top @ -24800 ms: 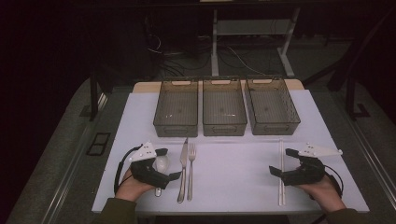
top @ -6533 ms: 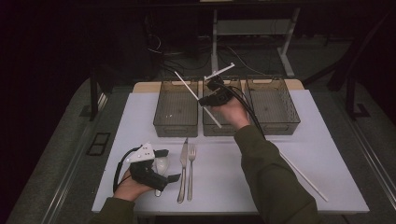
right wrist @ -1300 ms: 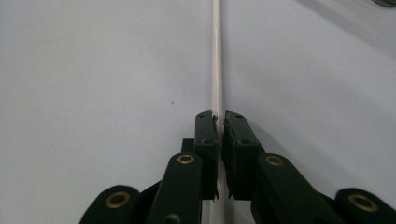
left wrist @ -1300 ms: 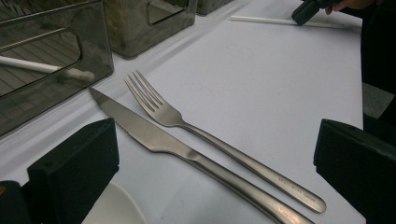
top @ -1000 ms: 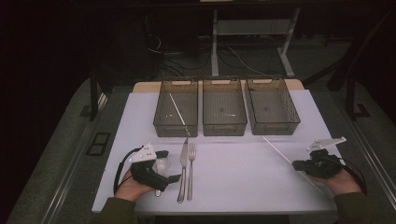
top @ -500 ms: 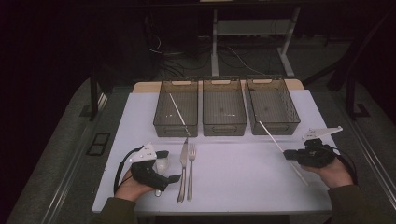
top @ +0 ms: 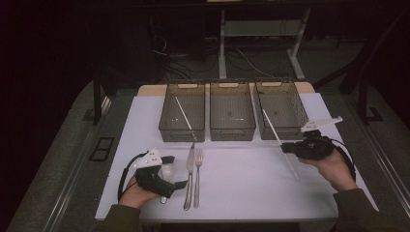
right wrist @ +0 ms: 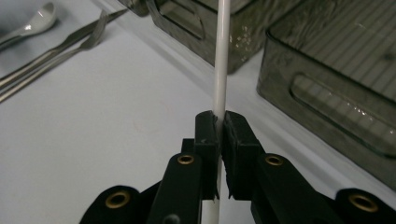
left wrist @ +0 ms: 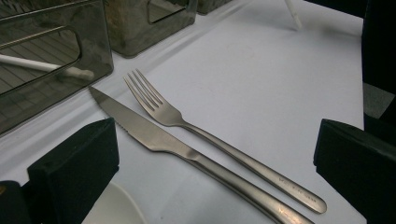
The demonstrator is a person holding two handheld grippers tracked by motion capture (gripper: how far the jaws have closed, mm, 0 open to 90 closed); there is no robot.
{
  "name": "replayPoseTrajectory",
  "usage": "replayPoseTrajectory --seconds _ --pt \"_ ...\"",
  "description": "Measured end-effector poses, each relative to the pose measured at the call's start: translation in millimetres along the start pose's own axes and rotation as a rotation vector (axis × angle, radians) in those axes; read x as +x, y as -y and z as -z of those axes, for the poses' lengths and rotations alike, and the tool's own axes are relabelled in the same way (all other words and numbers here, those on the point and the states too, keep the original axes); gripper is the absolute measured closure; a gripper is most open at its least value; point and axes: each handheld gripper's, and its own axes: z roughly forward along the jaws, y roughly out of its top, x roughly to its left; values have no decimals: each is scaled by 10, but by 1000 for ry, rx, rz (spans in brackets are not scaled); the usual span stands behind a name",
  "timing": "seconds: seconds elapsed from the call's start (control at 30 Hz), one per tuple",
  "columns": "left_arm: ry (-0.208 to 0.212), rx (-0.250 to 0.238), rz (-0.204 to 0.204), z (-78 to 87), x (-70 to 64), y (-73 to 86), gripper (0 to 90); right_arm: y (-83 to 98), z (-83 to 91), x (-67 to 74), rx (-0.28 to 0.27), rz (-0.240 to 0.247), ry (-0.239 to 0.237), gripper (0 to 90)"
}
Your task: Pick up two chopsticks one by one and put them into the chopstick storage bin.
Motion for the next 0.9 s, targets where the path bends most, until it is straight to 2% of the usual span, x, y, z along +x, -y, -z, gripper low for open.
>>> replayPoseTrajectory --seconds 0.3,0.5,0.9 --pt "-1 -2 2 1 4 1 0 -381 -199 120 -23 21 -32 843" --pt "3 -5 0 5 3 -1 0 -711 -381 179 -32 22 -50 843" --pt "4 -9 1 14 5 -5 0 -1465 -610 322 -57 29 -57 842"
